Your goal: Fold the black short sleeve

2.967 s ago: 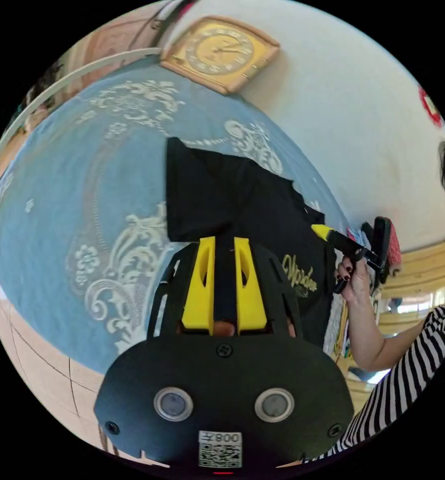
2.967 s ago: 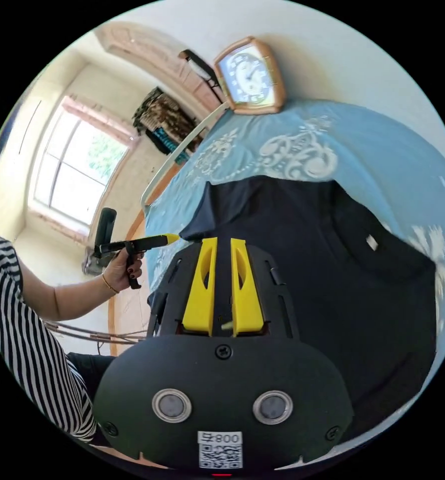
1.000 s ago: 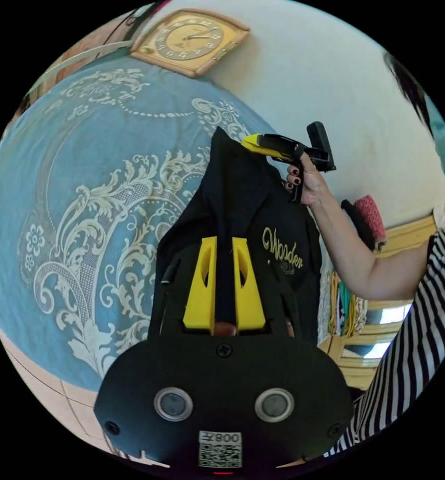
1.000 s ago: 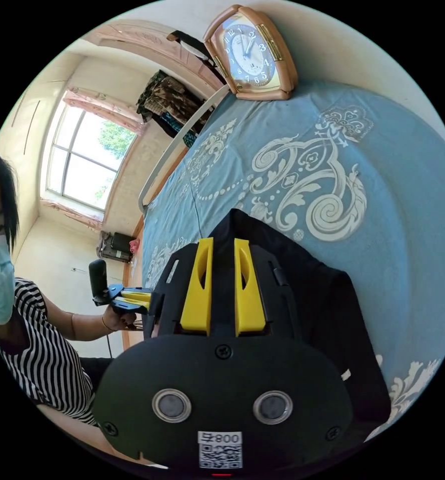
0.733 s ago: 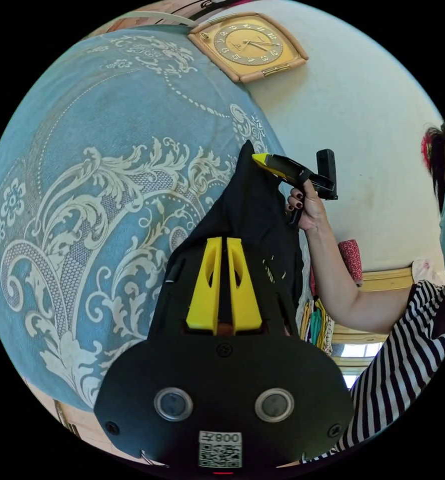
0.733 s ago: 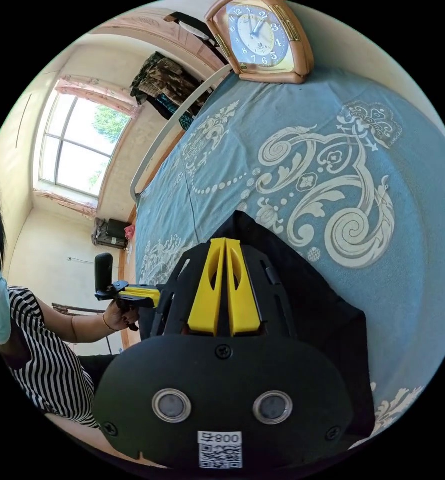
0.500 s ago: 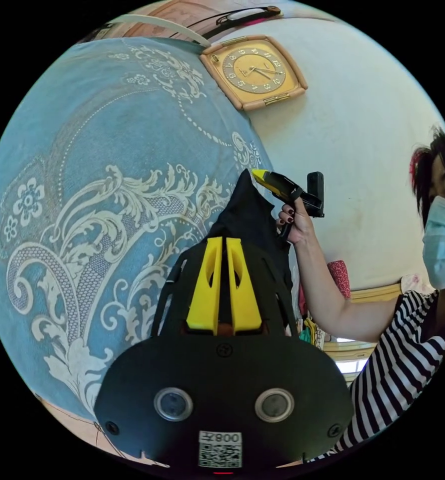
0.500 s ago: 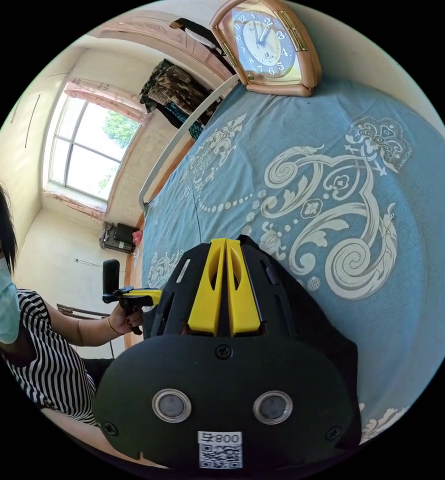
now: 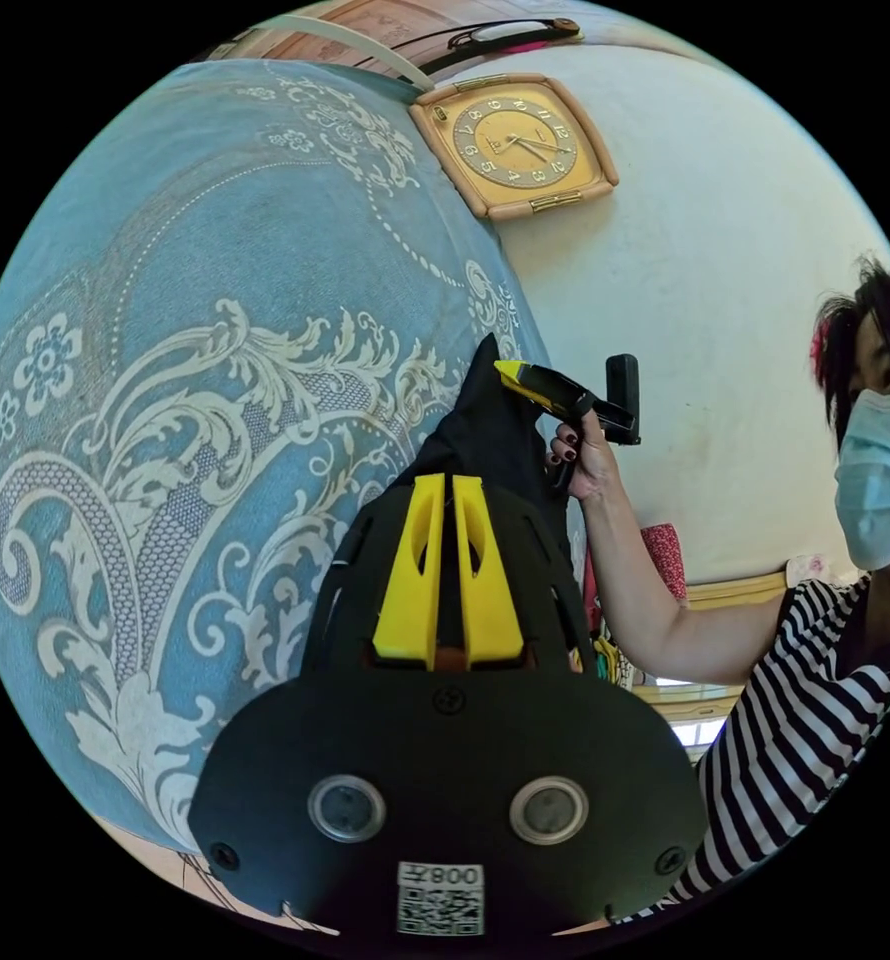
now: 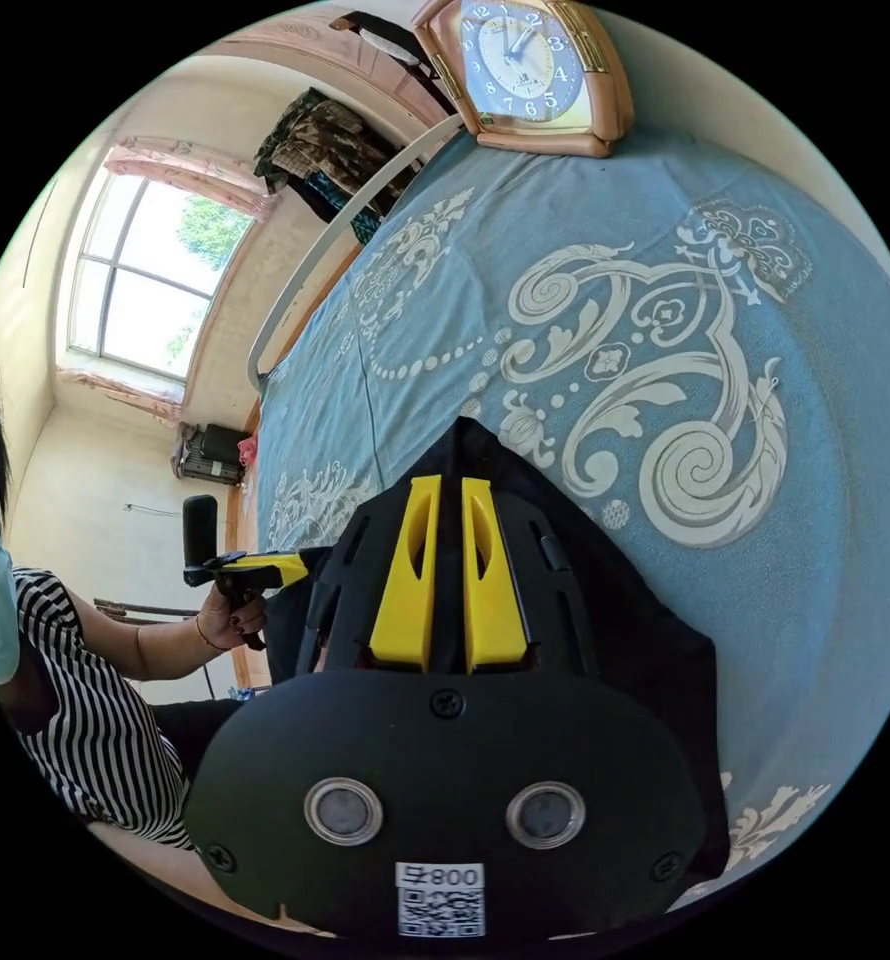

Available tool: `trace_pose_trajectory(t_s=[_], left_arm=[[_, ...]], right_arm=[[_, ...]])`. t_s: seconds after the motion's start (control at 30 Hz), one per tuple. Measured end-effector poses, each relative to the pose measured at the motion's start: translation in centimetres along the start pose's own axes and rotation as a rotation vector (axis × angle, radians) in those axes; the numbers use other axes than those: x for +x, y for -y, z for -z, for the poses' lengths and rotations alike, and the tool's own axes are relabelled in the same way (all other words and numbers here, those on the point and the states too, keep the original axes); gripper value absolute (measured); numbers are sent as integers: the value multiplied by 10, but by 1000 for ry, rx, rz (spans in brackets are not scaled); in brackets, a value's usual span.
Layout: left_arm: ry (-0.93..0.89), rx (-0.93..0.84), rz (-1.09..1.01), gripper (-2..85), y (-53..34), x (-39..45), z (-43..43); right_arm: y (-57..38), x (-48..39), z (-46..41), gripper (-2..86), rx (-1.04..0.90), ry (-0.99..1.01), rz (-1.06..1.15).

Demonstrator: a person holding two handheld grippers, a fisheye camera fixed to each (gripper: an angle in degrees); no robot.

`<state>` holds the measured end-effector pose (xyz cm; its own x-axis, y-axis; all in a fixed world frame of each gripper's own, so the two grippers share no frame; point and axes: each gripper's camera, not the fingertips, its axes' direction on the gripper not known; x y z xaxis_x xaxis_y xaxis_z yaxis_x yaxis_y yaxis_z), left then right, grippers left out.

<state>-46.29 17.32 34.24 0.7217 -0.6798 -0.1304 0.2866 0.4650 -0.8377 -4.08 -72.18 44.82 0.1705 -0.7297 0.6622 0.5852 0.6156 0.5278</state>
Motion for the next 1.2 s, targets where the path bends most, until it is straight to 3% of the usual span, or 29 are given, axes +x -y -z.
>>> trace_pose_trajectory(t_s=[0.53,0.8,1.0,1.07,1.2], left_arm=[[-24,83,87,5,10,0,6],[-14,70,12,2,7,28,12],[51,-74,-142,2,24,65,-21],[106,-147,-144,1,26,71,-37],[94,-127,-155,1,21,85,-37]], right_arm=[[-21,-32,33,3,24,55,-20],[-61,-89,85,1,160,-82,38],[-74,-121,64,0,-30,-99,86],[-76,-128,73,0,-27,-61,79],[-95,-150,101,1,17,-102,91]])
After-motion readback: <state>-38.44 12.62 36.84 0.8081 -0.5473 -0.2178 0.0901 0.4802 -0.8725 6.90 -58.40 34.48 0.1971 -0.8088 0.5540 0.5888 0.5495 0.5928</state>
